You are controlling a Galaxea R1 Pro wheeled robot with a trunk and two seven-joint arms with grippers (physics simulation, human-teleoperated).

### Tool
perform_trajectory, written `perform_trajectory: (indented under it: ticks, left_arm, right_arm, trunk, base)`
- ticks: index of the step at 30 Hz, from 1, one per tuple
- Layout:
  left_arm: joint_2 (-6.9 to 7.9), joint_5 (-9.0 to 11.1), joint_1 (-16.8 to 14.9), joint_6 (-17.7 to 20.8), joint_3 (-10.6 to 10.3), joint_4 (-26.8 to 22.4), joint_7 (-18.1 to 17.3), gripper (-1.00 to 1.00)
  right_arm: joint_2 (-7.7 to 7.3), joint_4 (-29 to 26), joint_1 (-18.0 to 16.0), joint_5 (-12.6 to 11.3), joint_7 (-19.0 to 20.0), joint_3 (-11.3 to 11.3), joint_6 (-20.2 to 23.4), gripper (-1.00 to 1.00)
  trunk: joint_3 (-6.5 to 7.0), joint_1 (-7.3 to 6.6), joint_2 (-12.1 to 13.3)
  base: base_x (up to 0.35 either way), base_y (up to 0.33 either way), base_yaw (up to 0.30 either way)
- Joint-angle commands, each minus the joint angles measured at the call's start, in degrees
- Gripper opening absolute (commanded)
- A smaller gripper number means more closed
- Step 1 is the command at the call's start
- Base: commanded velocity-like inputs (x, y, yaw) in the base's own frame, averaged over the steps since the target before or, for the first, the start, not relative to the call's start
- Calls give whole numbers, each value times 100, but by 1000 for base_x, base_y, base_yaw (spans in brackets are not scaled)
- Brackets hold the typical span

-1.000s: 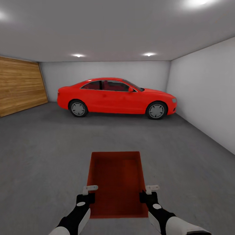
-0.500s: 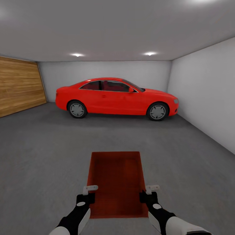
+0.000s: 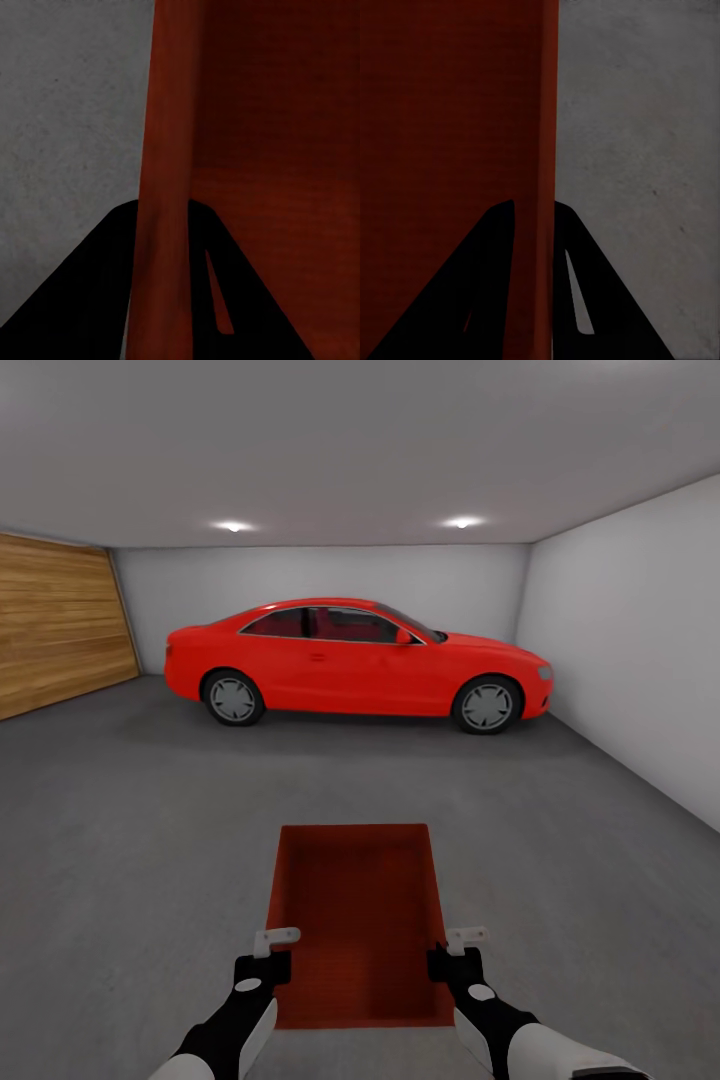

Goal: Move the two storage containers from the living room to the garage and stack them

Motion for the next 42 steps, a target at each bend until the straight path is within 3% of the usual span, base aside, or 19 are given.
perform_trajectory:
  ticks: [1,42]
  left_arm:
    - [63,-90,-5,14,212,-245,54,-100]
    - [72,-90,-7,14,212,-245,54,-100]
  right_arm:
    - [0,14,-2,-11,-42,-123,-16,-100]
    - [0,6,-2,-11,-42,-123,-16,-100]
  trunk:
    - [-8,4,-5]
    - [-8,4,-5]
  base:
    - [322,0,0]
    - [322,0,0]
